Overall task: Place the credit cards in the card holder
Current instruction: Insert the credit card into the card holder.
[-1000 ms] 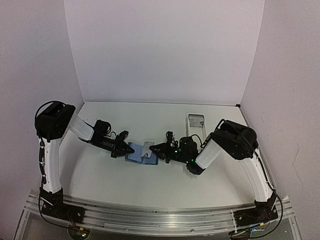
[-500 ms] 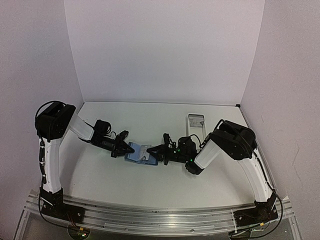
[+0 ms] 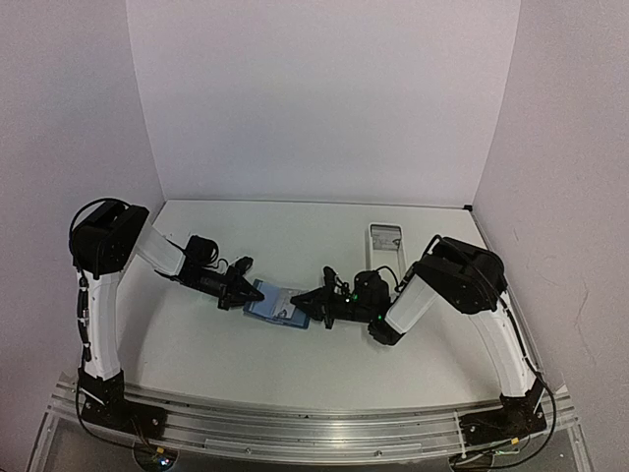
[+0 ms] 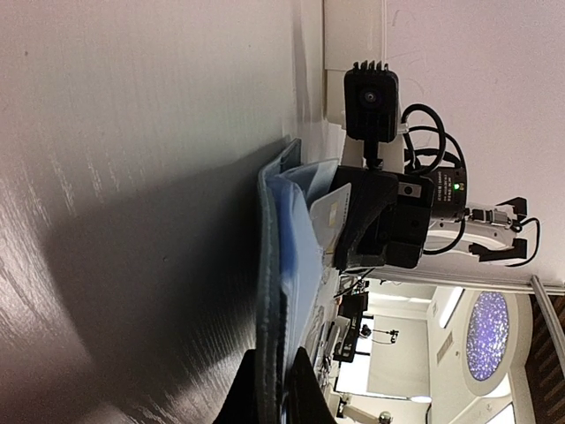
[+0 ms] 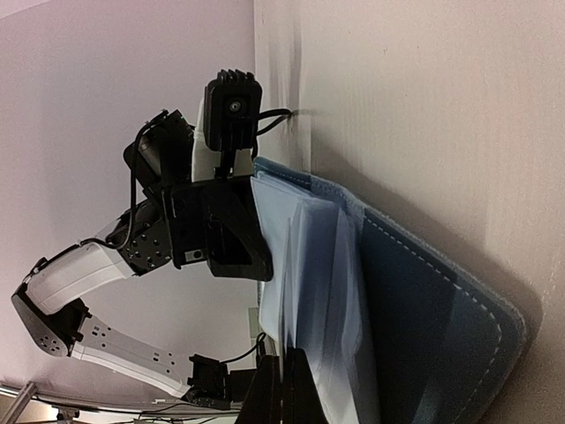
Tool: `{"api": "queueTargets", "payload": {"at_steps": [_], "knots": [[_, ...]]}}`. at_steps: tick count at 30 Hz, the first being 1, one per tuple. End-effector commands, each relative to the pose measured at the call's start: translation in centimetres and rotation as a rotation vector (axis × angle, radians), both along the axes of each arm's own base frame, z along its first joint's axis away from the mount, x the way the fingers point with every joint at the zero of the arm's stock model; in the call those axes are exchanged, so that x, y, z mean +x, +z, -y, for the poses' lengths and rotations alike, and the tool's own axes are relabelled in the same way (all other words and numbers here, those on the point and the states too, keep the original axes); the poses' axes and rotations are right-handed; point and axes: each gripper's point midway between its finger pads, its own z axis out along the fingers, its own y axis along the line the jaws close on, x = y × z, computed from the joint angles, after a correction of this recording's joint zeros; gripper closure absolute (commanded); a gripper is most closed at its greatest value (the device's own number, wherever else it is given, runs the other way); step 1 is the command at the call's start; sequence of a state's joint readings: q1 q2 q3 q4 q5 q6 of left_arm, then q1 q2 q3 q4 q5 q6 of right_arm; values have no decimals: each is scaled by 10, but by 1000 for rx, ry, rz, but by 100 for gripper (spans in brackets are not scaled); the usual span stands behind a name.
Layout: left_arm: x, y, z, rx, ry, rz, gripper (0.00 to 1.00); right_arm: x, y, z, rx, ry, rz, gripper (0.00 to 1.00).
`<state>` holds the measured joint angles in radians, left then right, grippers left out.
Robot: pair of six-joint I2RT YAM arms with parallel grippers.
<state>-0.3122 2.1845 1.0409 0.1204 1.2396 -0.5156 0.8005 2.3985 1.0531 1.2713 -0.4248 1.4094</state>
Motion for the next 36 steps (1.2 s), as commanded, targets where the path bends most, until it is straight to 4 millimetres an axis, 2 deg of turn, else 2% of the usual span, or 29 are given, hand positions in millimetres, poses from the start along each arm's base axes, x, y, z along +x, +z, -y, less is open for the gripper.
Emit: {"api": "queueTargets", "payload": {"at_steps": [1,6,12,19,26,31,36], "knots": [[-28,-107,-35,325,96,-175,100,-38,-70,1,-140,123,-235,100],[-25,-106,-34,315,99,-162,100,-39,-78,1,-149,123,-267,100],[-24,-109,-38,336,108,-177,100,-53,-89,7,-169,150,-346,100],[-30,-109,-43,355,82,-201,100,-68,-89,17,-211,188,-421,100],[-31,-107,-45,356,84,-201,100,-63,-92,17,-243,193,-420,100],[-32,-98,-42,306,58,-182,100,-59,-101,31,-288,145,-478,100],[-35,-98,-40,287,51,-176,100,-43,-100,16,-316,181,-415,100]]}}
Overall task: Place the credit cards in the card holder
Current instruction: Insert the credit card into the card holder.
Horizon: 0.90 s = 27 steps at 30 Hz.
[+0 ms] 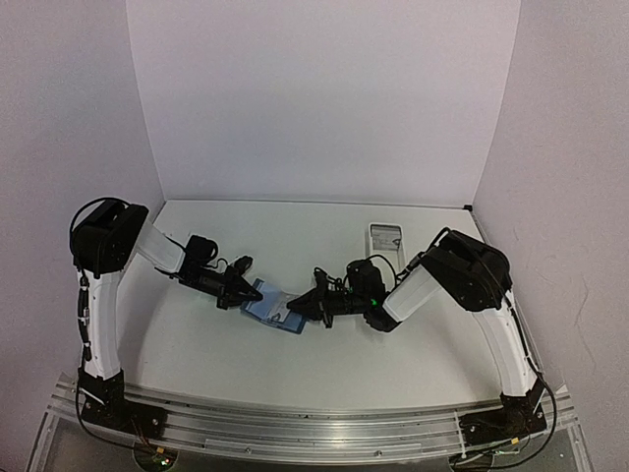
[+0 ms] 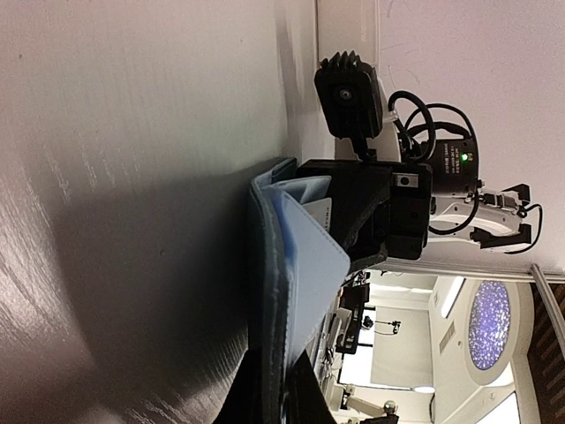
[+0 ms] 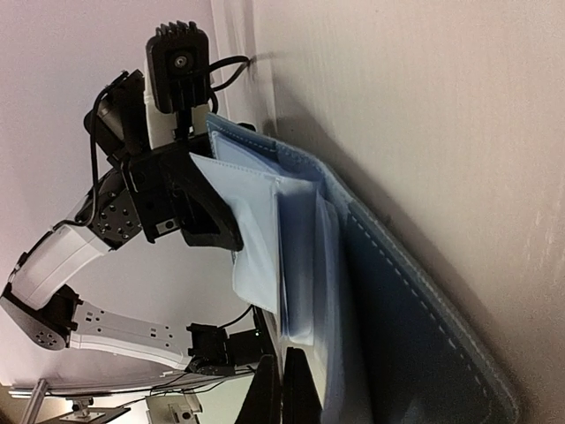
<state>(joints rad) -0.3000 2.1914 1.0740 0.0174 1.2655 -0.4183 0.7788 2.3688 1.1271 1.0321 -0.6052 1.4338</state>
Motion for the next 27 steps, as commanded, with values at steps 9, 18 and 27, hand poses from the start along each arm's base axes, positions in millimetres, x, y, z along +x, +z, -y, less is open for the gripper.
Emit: {"api": "queueTargets", "payload": {"at_steps": [9,18,27], "knots": [[-36,-110,-41,353,93,-197,100,-16,-99,17,-266,39,-196,100],[-37,-136,-73,647,54,-185,88,-5,-114,21,-416,35,-174,86],[-30,-127,-77,722,61,-214,83,15,-105,33,-635,29,-83,63]]}}
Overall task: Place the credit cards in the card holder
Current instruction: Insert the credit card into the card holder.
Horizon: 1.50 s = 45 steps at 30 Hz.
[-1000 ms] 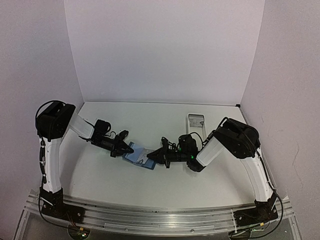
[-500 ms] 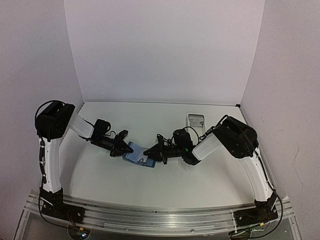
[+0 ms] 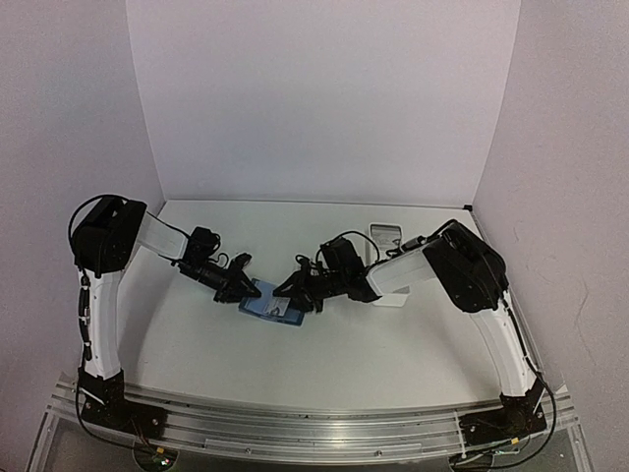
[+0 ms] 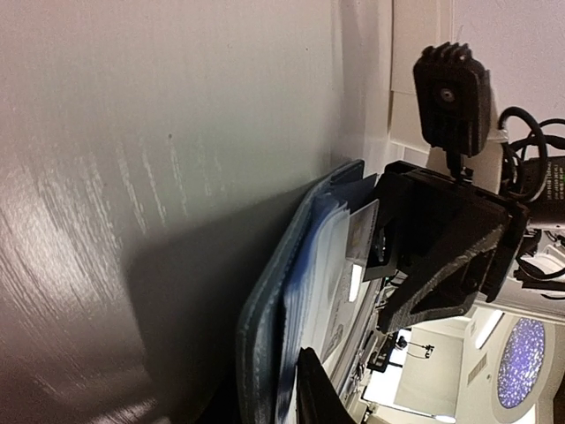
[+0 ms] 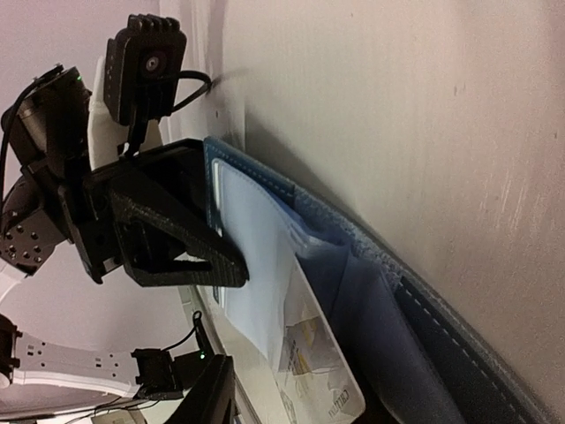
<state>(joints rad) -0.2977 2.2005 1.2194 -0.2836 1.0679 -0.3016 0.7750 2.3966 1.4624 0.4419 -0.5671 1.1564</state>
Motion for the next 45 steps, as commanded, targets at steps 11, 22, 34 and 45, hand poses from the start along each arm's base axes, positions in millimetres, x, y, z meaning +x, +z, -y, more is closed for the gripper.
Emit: {"api": "queueTargets", "payload": {"at_steps": [11,22,34,45], "knots": [[-38,-99,-66,535,62,-161,82,-9,-82,57,-500,-52,-85,48],[-46,-82,-29,311,104,-210,92,-5,-64,13,-432,-32,-49,42],[-43,-74,-30,302,120,-198,85,-8,-56,32,-508,-68,-17,21],[-38,-57,-49,435,116,-197,67,11,-13,52,-690,-104,169,15]]}}
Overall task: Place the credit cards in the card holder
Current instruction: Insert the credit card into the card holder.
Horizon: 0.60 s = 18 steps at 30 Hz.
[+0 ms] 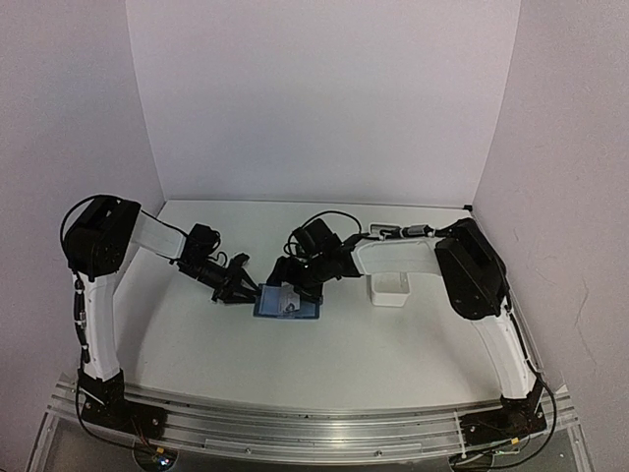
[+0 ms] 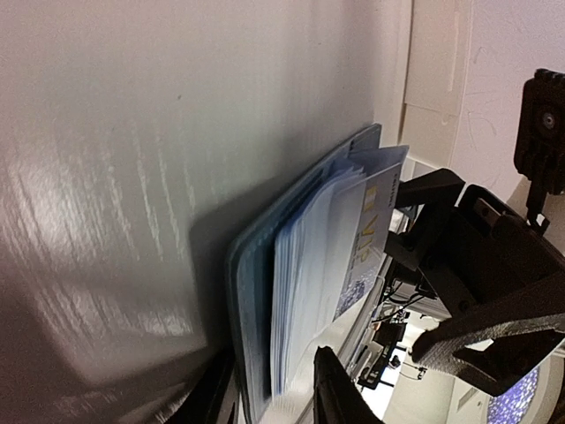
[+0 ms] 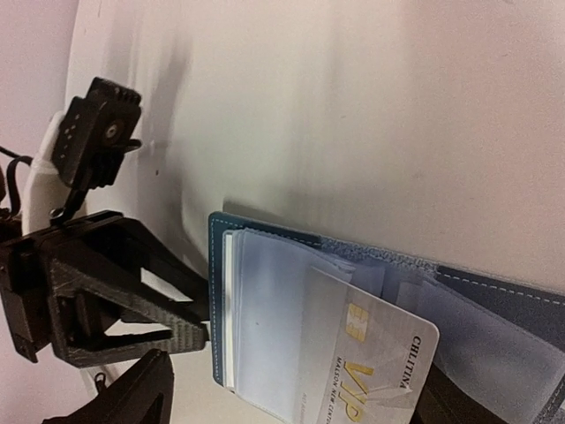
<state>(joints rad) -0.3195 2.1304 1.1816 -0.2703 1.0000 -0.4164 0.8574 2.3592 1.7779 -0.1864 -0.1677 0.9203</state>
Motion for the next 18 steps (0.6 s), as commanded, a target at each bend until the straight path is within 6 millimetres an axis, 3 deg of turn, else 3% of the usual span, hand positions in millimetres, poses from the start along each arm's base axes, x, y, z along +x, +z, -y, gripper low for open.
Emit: {"api": "queueTargets", "payload": {"at_steps": [1,2,6,11,13,18], "knots": [[-35,-65,-51,375,57,-169,65,-7,-28,51,-271,-48,-17,6],[-36,-64,-51,376,55,-168,63,-7,-28,50,-275,-39,-14,2],[-29,-60,-45,337,79,-124,57,0,-19,45,-299,-17,30,2],[-27,-61,-34,315,81,-97,57,7,-8,53,-384,-34,93,2],[-26,-61,-30,303,85,-87,57,5,-13,53,-418,-7,112,2],[-25,-58,-22,282,83,-73,56,-4,-5,25,-329,181,156,2]]}}
